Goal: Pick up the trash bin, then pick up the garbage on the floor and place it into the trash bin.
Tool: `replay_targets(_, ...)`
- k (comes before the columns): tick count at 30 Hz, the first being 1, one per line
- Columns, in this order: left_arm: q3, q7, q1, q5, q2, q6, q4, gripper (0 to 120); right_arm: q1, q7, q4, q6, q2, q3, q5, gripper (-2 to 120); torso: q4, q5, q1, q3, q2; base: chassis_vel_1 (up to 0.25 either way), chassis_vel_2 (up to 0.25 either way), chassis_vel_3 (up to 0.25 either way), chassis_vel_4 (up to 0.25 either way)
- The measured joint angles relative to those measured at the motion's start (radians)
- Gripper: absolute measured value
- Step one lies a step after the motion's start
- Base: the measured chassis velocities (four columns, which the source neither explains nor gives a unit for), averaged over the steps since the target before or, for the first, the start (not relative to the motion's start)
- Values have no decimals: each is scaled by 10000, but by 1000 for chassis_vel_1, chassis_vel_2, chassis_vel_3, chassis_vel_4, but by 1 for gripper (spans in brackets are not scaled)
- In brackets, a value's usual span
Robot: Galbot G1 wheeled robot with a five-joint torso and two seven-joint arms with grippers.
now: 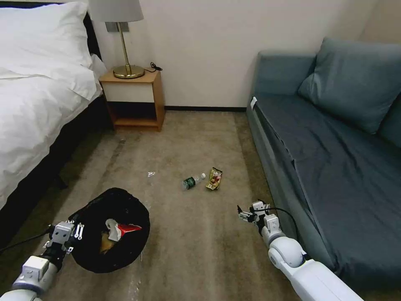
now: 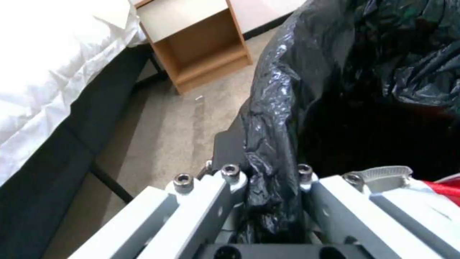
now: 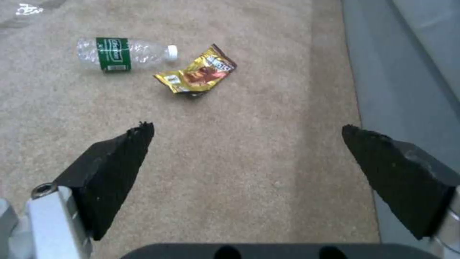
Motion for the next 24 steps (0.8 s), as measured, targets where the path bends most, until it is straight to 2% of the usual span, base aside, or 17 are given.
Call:
replay_targets(8, 102, -12, -186, 15, -4, -9, 148, 4, -272, -12, 116, 127, -115, 90, -101, 100, -1, -3, 0, 0, 0, -7, 13, 7, -9)
replay_targets(15, 212, -45, -490, 27, -2, 34, 298, 4, -208, -77, -110, 250, -13, 131, -109, 100, 1, -2, 0, 0, 0, -48, 53, 47, -54)
replay_targets(24, 207, -42, -583, -22, 49, 37, 435, 4, -151, -95, -207, 270, 48, 91, -110, 100, 1, -2, 0, 0, -1, -67, 54, 58, -66)
